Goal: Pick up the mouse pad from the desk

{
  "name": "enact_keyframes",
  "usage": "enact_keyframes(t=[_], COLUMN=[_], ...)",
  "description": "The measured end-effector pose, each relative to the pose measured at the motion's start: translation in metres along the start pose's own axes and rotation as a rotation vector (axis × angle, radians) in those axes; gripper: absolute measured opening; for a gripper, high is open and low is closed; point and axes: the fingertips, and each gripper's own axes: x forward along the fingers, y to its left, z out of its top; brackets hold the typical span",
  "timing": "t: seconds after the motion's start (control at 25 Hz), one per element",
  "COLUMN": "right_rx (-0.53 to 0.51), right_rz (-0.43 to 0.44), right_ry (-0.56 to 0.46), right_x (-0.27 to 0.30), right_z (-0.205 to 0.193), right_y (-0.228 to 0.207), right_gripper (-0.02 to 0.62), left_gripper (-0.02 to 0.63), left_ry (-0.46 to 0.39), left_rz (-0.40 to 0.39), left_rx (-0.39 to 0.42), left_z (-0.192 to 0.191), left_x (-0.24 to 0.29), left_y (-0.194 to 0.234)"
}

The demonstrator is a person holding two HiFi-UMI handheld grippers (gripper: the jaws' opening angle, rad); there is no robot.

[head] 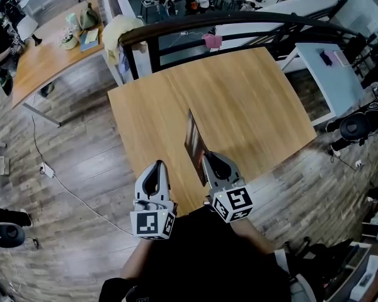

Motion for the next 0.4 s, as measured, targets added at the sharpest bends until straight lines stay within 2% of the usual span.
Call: enact_keyframes(t=[0.4], right_rx=[-0.006], right_rz=[-0.002], right_ry=[-0.012], right_x=[0.0032], right_z=[0.0062], right_y=[-0.0011], right_gripper=[0.049], left_gripper=[0.025], left_ry=[-0.001], left_rz=[-0.005], left_rx=[-0.002], left_z=[0.0009], left_x=[0.0060], left_y=[0.0004])
